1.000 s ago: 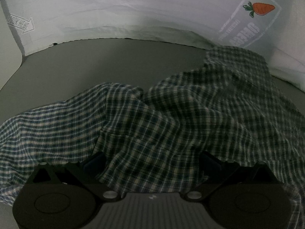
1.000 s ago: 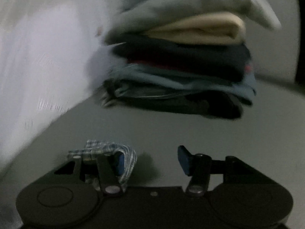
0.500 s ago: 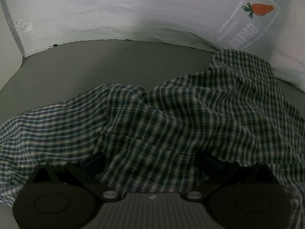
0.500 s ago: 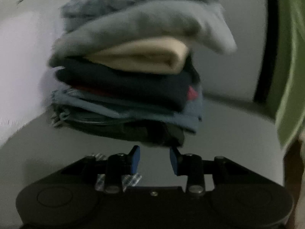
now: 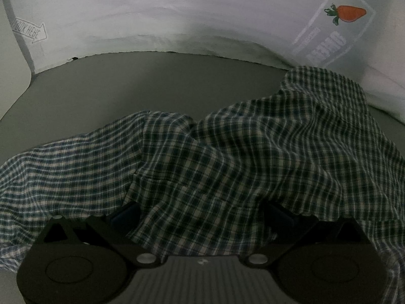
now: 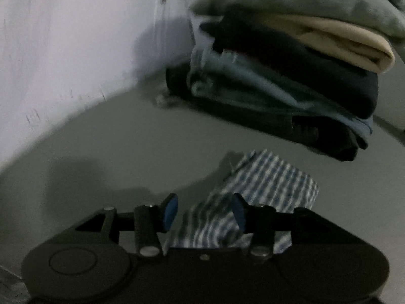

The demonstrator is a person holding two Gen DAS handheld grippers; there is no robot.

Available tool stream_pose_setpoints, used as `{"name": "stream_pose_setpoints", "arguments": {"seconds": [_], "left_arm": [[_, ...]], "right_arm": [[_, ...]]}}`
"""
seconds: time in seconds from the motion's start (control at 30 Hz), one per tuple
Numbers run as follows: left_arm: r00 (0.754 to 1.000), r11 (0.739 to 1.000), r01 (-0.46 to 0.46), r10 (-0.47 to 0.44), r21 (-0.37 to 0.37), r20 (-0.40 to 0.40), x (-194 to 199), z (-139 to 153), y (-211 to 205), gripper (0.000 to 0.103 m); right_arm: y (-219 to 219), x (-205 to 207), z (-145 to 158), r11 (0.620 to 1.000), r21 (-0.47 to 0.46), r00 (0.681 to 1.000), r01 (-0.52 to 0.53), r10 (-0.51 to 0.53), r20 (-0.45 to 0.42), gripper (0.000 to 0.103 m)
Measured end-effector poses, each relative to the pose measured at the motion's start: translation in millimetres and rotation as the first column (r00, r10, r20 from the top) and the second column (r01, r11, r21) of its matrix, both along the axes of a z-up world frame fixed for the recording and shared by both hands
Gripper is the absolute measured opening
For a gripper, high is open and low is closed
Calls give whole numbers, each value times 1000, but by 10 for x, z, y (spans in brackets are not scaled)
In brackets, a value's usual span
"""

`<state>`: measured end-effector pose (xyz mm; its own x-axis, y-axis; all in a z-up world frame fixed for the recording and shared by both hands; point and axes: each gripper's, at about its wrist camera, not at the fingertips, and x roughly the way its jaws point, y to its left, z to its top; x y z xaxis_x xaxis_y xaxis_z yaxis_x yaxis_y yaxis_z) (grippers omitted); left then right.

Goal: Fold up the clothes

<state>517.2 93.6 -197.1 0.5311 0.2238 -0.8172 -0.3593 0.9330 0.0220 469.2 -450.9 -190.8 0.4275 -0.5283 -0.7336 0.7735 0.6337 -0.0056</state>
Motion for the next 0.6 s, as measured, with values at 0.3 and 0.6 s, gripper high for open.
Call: {"name": "stream_pose_setpoints", "arguments": {"seconds": [0.3,0.6], "left_arm": [[1000,1000,3,-3,3,9,5,-6,-3,103],[1000,1000,6,-6,2,10,10,-3,13,103]], "right_arm": [[-8,-127,-82,999,39,1000,4,-6,28,4],[240,-1154,729,991,-132,877,-37,96,470,3]]}}
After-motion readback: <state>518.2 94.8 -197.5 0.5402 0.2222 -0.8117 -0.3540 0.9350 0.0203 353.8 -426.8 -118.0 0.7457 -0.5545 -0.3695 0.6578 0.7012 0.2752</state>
